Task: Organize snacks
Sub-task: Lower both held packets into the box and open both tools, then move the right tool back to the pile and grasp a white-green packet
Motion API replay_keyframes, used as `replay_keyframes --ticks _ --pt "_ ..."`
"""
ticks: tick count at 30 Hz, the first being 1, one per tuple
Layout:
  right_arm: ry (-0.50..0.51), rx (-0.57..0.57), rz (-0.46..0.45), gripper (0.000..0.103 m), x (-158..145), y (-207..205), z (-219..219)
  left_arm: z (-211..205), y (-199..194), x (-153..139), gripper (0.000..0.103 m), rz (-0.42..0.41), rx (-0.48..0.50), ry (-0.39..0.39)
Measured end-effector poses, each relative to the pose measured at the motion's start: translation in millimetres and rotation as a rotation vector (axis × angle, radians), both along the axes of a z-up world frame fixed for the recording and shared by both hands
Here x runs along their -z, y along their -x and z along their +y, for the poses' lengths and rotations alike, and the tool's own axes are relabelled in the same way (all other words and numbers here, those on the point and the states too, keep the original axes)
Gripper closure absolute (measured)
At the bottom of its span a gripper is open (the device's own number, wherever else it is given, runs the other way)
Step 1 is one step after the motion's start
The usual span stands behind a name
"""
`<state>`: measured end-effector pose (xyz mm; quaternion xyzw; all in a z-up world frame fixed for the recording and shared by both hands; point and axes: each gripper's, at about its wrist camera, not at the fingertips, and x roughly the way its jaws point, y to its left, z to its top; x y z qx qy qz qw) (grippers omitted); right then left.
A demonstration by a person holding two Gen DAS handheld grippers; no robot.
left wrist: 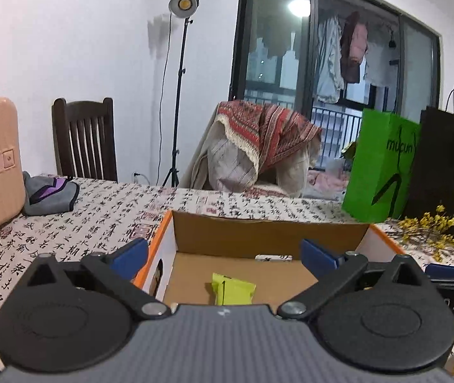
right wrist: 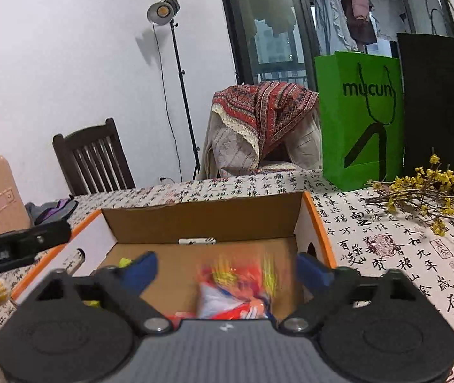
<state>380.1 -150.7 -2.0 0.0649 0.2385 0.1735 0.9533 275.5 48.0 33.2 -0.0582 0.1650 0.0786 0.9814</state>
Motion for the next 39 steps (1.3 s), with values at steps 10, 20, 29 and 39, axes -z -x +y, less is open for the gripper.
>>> replay_keyframes --ticks 10,20,29,39 --pt "-0.011 0.027 -0.006 0.0 -5 3 -8 6 1 -4 0.0 0.028 -0.009 0.032" --pt "0.03 0.035 -0.061 0.0 -21 14 -3 5 9 -19 0.0 0.005 -0.035 0.038" --pt "0.069 0.033 -0.098 0.0 -46 57 -6 3 43 -34 0.0 0.042 -0.047 0.006" --pt "0.072 0.021 -0.06 0.0 -32 115 -18 7 97 -23 0.0 0.059 -0.024 0.054"
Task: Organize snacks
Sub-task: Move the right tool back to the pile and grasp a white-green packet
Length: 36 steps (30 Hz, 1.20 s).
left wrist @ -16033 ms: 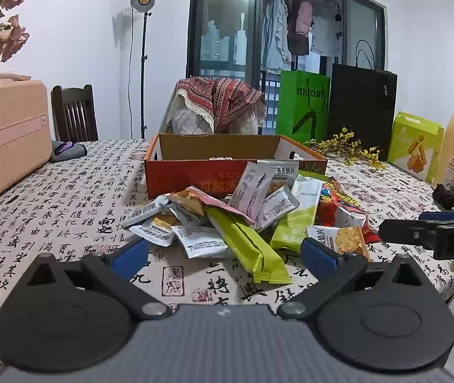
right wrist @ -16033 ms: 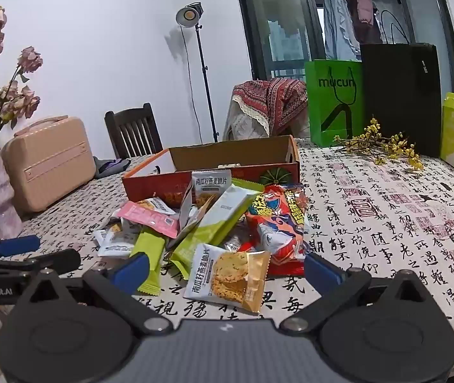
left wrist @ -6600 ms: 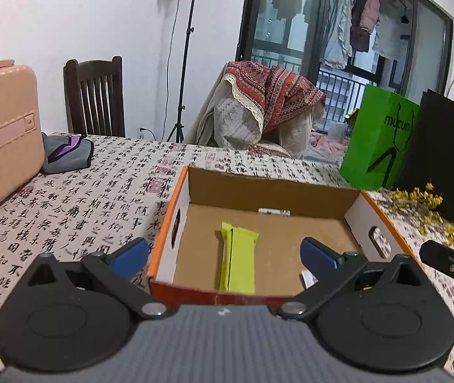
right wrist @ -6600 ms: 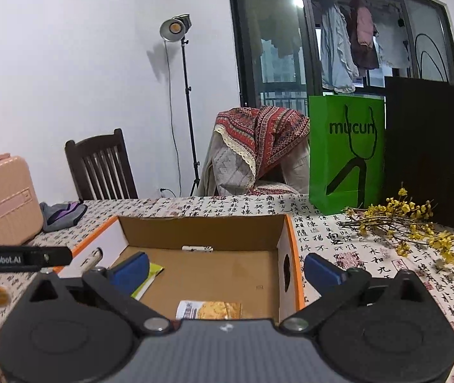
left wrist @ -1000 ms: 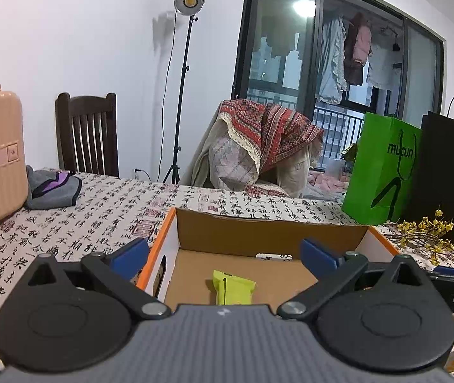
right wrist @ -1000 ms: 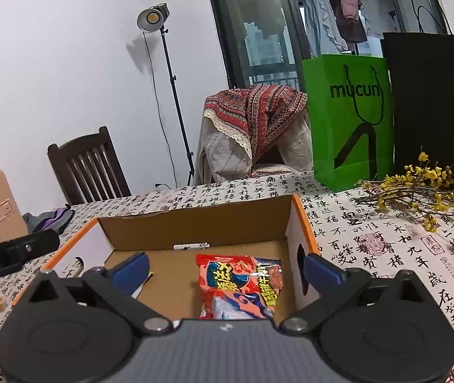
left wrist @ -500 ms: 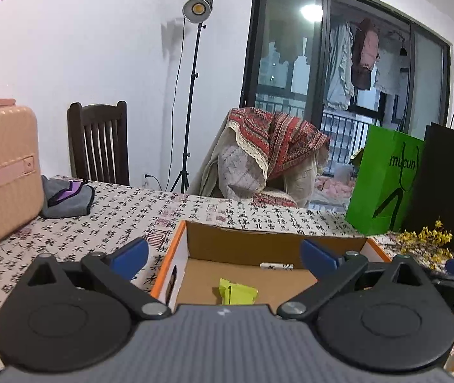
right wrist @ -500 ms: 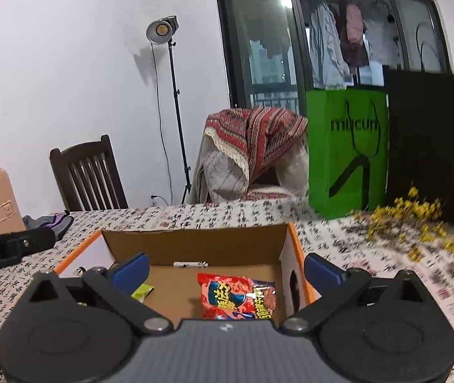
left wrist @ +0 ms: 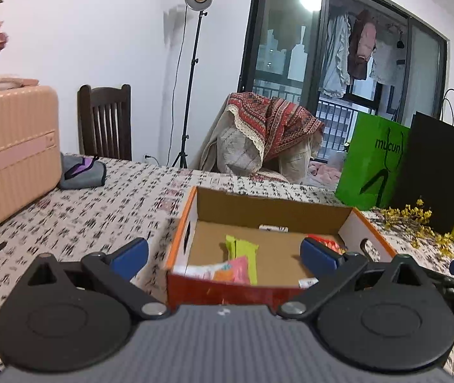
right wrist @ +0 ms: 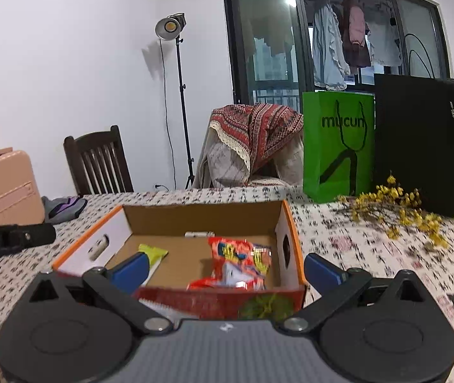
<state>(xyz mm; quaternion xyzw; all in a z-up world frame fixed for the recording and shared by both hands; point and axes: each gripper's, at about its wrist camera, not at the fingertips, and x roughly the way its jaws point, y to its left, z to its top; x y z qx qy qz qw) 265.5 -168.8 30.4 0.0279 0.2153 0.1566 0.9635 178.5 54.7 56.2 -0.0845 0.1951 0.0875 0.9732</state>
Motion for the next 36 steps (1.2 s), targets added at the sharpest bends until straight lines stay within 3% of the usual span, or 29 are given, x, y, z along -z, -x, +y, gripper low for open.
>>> replay_keyframes --ticks 14,17,29,30,31,32,36 --pt "-0.007 -0.017 0.091 0.0 39 58 -19 -6 59 22 0.0 0.045 -0.002 -0.032" --pt "0.002 -0.017 0.104 0.0 45 66 -22 -12 66 25 0.0 0.064 -0.017 -0.085" --pt "0.052 -0.025 0.187 0.004 68 62 -11 -3 78 40 0.0 0.105 0.04 -0.045" --pt "0.049 -0.025 0.189 0.014 70 61 -9 -1 79 42 0.0 0.109 0.038 -0.044" --pt "0.05 -0.022 0.197 0.034 72 59 -7 0 79 43 0.0 0.112 0.031 -0.042" --pt "0.054 -0.021 0.216 0.044 75 56 -4 1 78 45 0.0 0.119 0.024 -0.038" --pt "0.065 -0.011 0.252 0.047 84 50 0 7 80 49 0.0 0.133 0.01 -0.037"
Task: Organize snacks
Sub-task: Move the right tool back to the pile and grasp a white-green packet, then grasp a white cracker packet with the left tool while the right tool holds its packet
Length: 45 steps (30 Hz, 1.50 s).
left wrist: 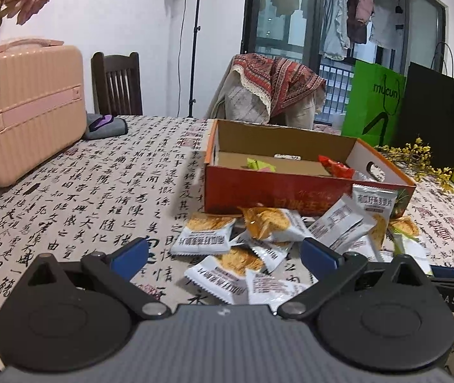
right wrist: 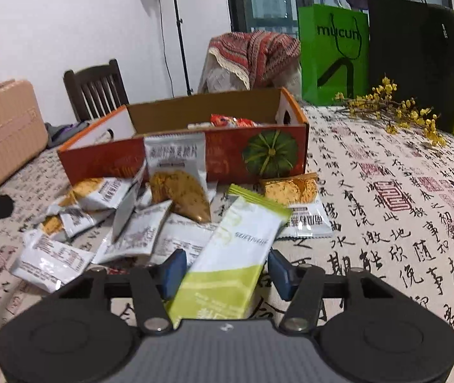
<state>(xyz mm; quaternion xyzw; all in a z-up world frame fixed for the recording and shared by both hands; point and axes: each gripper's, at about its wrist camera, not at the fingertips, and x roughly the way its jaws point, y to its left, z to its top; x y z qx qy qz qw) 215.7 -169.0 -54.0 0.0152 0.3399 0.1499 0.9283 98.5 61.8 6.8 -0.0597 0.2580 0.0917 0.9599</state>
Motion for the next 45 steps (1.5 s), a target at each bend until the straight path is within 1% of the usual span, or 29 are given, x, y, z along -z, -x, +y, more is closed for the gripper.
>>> replay_keyframes --ticks 3,5,7,10,14,17,19,20,21,22,24,26,27,29,30,36,37,39,41,42,44,45 --pt "0.013 -0.009 -0.004 0.049 3 3 0 0 0 3 0.0 0.011 -0.004 0.001" --pt "0.005 -0.013 -0.011 0.055 2 6 -3 -5 -2 6 0.0 0.026 0.005 -0.008" --pt "-0.004 -0.006 -0.024 0.066 0 9 -7 -13 -4 9 0.0 0.044 0.018 -0.029" --pt "-0.001 0.006 -0.081 0.066 -7 17 -12 -27 -8 15 0.0 0.067 0.044 -0.048" --pt "-0.02 0.01 -0.144 0.066 -15 28 -20 -44 -17 24 0.0 0.107 0.054 -0.081" --pt "-0.041 0.011 -0.159 0.066 -17 30 -25 -60 -25 34 0.0 0.136 0.047 -0.141" --pt "-0.054 0.009 -0.158 0.066 -15 30 -28 -69 -31 43 0.0 0.175 0.033 -0.184" --pt "-0.06 0.008 -0.158 0.066 -15 30 -30 -71 -34 47 0.0 0.194 0.025 -0.189" --pt "-0.066 0.005 -0.156 0.066 -14 29 -31 -72 -37 50 0.0 0.213 0.019 -0.188" --pt "-0.071 0.001 -0.154 0.066 -13 29 -31 -72 -36 51 0.0 0.203 0.015 -0.179" --pt "-0.079 -0.007 -0.154 0.066 -11 30 -32 -71 -36 51 0.0 0.204 0.012 -0.177" --pt "-0.087 -0.014 -0.154 0.066 -10 29 -32 -68 -37 51 0.0 0.206 0.01 -0.156" --pt "-0.092 -0.017 -0.154 0.066 -10 29 -32 -65 -37 51 0.0 0.208 0.009 -0.131" --pt "-0.1 -0.021 -0.153 0.066 -9 29 -32 -54 -38 52 0.0 0.218 0.003 -0.05" --pt "-0.103 -0.023 -0.15 0.066 -8 29 -31 -51 -38 53 0.0 0.217 0.003 -0.028" --pt "-0.113 -0.039 -0.147 0.066 -7 29 -29 -50 -35 53 0.0 0.214 0.018 -0.042" --pt "-0.113 -0.04 -0.147 0.066 -7 30 -28 -51 -35 52 0.002 0.212 0.021 -0.046" --pt "-0.113 -0.04 -0.151 0.066 -7 30 -29 -54 -32 51 0.011 0.197 0.028 -0.054" --pt "-0.113 -0.037 -0.153 0.066 -8 31 -29 -56 -29 50 0.031 0.178 0.048 -0.055" --pt "-0.112 -0.036 -0.152 0.066 -9 31 -30 -58 -27 50 0.035 0.168 0.054 -0.056" --pt "-0.109 -0.043 -0.16 0.066 -11 33 -28 -59 -22 49 0.056 0.158 0.062 -0.061" --pt "-0.11 -0.047 -0.168 0.066 -12 35 -27 -58 -20 48 0.062 0.154 0.066 -0.061"
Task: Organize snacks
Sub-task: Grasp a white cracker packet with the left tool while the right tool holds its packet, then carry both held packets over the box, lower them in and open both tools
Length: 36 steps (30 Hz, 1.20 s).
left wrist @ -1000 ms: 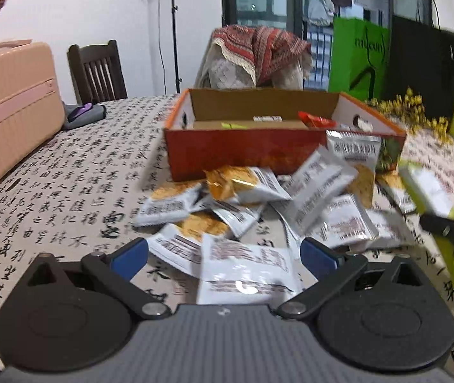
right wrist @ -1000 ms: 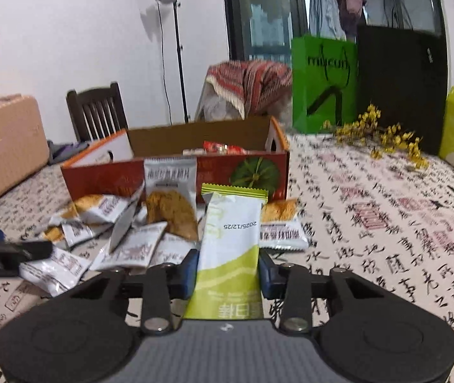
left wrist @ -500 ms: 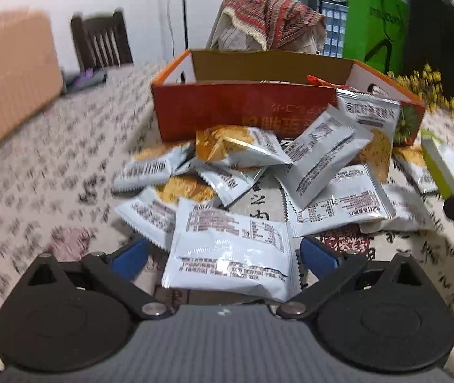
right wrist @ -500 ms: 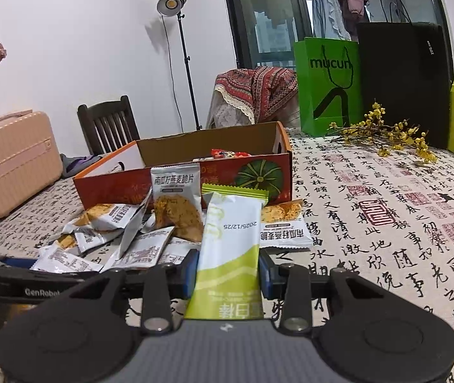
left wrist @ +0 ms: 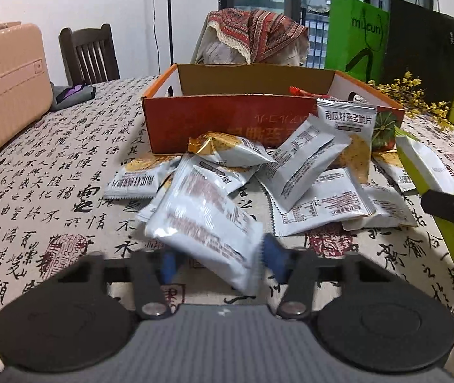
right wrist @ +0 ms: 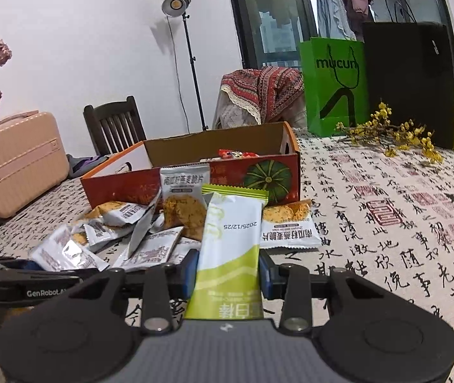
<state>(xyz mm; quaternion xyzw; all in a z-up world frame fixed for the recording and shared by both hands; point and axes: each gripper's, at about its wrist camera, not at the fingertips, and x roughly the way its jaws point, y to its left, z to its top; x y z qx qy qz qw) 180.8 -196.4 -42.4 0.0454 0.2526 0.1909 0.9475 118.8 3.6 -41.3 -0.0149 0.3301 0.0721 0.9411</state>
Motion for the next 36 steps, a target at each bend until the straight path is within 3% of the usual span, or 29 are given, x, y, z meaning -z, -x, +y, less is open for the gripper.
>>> replay_keyframes --ticks 2,5,20,36 --pt "-0.003 -0.007 -0.007 0.066 -1 2 1 1 4 -1 0.076 -0.006 0.006 0.009" --pt "0.001 -0.01 -0.009 0.066 -2 3 3 4 11 -4 0.087 -0.02 0.014 0.013" --pt "0.012 -0.016 -0.063 0.066 -18 7 7 17 30 -45 0.088 -0.192 0.043 0.051" --pt "0.007 -0.005 -0.172 0.066 -73 -52 22 20 -30 -98 0.088 -0.358 0.069 0.058"
